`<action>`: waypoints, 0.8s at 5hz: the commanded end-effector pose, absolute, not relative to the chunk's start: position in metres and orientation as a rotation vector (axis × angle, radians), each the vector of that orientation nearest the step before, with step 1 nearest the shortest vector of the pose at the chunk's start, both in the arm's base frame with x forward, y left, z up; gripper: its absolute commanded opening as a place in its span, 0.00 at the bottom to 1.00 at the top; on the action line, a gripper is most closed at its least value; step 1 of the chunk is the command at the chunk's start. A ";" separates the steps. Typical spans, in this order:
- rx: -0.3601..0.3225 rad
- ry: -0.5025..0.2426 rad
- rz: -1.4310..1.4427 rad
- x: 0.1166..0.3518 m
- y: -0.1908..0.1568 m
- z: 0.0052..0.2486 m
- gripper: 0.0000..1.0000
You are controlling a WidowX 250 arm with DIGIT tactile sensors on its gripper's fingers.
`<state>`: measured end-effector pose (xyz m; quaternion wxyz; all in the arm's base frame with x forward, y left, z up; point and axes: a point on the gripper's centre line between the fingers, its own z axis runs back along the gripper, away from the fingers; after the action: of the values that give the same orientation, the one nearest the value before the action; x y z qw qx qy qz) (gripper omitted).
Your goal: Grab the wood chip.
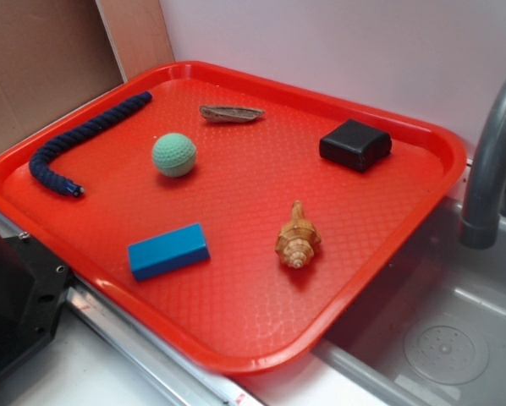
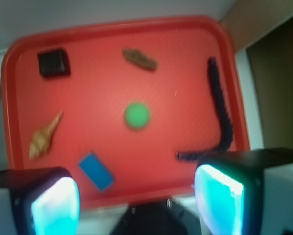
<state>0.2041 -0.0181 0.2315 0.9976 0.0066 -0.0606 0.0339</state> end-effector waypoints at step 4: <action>-0.003 -0.014 -0.774 0.307 0.026 0.161 1.00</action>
<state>0.3078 0.0423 0.1406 0.9292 -0.0199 0.0257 -0.3682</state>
